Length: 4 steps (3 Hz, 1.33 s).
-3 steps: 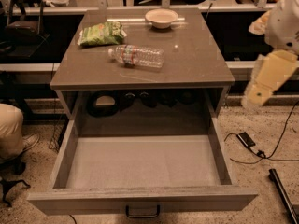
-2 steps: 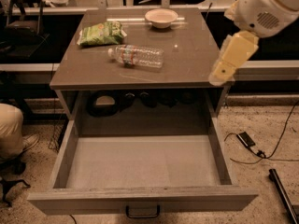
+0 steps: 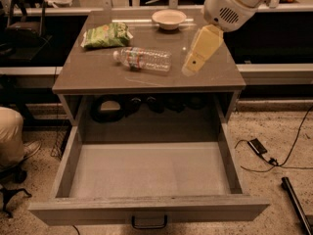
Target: Place water bottle into top drawer
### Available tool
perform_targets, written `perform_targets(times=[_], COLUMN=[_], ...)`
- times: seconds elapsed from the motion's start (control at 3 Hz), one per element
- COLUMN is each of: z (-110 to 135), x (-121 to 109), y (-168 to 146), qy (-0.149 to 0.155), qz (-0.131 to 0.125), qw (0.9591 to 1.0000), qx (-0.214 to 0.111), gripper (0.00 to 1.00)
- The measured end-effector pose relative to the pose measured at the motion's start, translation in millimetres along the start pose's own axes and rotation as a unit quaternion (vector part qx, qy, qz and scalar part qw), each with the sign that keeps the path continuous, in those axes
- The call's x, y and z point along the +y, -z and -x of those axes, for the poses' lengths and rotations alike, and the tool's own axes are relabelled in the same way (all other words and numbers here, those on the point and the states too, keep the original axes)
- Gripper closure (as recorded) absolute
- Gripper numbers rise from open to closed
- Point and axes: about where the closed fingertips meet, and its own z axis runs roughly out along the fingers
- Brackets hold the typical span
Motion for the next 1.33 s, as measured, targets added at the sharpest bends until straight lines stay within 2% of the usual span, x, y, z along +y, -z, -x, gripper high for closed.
perform_targets(times=[0.33, 0.67, 1.0, 1.33], z=[-1.3, 3.5, 13.2, 22.6], x=[-10.2, -40.1, -69.7, -81.6], y=[-22.3, -70.8, -138.7, -178.1], qy=[-0.014, -0.038, -0.054, -0.053], qz=[-0.015, -0.033, -0.032, -0.024], qw=[0.9996, 0.9977, 0.9963, 0.9968], qx=[-0.021, -0.045, -0.058, -0.056], gripper=[0.0, 0.0, 0.0, 0.0])
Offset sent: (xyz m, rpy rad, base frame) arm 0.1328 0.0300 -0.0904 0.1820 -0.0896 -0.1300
